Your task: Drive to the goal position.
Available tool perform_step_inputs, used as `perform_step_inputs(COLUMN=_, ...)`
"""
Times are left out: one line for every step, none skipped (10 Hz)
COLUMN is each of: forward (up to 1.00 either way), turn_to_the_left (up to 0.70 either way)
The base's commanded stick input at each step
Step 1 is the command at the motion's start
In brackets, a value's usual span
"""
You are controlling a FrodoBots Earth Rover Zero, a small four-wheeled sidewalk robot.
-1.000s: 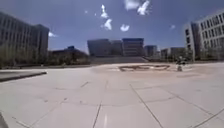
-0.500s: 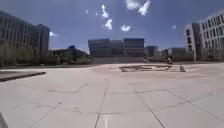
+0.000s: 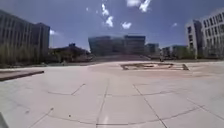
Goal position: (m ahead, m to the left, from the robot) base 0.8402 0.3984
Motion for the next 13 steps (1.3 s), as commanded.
perform_step_inputs(forward=0.50, turn_to_the_left=0.00)
perform_step_inputs(forward=0.50, turn_to_the_left=0.00)
perform_step_inputs(forward=0.50, turn_to_the_left=0.00)
perform_step_inputs(forward=0.50, turn_to_the_left=0.00)
perform_step_inputs(forward=0.50, turn_to_the_left=0.00)
perform_step_inputs(forward=0.50, turn_to_the_left=0.00)
perform_step_inputs(forward=0.50, turn_to_the_left=0.00)
perform_step_inputs(forward=0.50, turn_to_the_left=0.00)
perform_step_inputs(forward=0.50, turn_to_the_left=0.00)
perform_step_inputs(forward=0.50, turn_to_the_left=0.00)
perform_step_inputs(forward=0.50, turn_to_the_left=0.00)
perform_step_inputs(forward=0.50, turn_to_the_left=0.00)
perform_step_inputs(forward=0.50, turn_to_the_left=0.00)
